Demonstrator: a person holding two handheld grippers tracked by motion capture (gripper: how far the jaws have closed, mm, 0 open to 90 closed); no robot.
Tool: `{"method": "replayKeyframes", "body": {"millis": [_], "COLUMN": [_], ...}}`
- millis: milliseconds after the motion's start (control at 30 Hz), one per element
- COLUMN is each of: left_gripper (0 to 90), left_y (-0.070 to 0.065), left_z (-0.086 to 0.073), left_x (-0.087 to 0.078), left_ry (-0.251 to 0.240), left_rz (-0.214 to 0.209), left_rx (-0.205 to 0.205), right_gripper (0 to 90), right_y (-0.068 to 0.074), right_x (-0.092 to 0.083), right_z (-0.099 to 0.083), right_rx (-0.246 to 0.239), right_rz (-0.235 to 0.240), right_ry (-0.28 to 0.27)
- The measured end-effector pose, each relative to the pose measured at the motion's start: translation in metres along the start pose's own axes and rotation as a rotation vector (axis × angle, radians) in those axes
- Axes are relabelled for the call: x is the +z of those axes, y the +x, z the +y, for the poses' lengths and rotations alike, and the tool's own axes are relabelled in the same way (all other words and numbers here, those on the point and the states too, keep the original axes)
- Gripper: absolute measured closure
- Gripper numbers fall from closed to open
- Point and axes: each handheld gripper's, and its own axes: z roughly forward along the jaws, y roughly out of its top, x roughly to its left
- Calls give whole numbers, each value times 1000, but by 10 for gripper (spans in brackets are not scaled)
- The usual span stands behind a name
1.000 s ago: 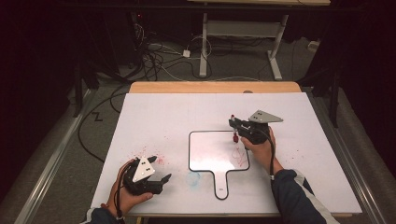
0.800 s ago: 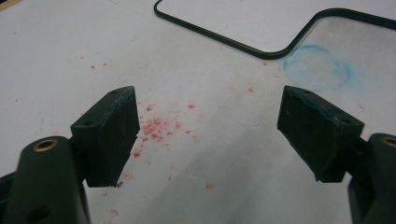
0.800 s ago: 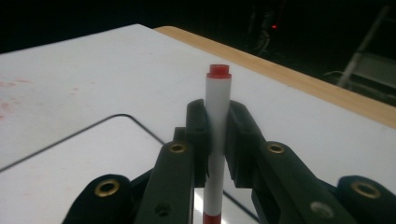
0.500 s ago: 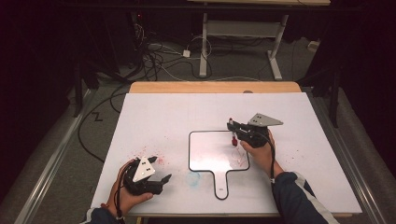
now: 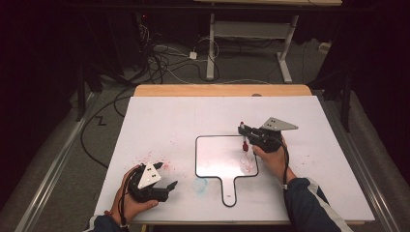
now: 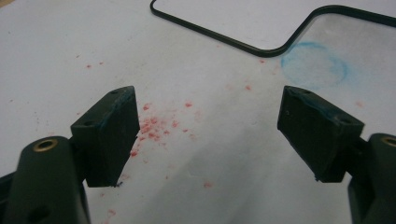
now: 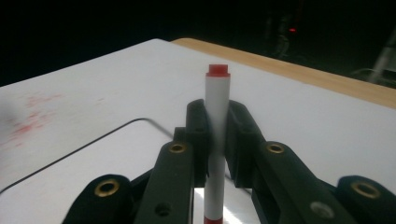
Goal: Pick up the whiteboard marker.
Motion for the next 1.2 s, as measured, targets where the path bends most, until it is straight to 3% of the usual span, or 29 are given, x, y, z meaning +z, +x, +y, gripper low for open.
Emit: {"method": "replayKeyframes", "body": {"millis": [67,133,267,433,500,700,767,933,1067,1200], "left_gripper": [199,199,199,199,199,199,199,199,199,199], "left_y": [0,-1,-2,-2,-1,-1,-2,0,-2,-1], "left_z": [0,1,2,2,2,2,2,1,1,1], "left_x": [0,0,2,4,5,4,3,5,3,3], "left_ry": [0,0,6,11,13,9,11,18,12,10], "left_rz": [2,-2,-3,-10,-11,-13,-13,-12,-13,-14], "left_rx": [3,4,10,14,12,12,15,10,18,12], "right_gripper": [815,816,815,815,815,815,815,815,815,815], "right_y": [5,7,0,-12,-13,-15,-13,-6,-12,-15], "right_x": [-3,-4,3,14,16,28,32,34,34,31], "right_z": [-2,-2,-1,3,6,11,12,14,13,11], "right_rx": [-2,-27,-45,-12,-24,-17,-3,-38,-40,13], "right_rz": [53,70,34,-28,-46,-65,-52,-11,-50,-39], "right_ry": [-5,5,-1,-7,4,12,8,39,31,35]}}
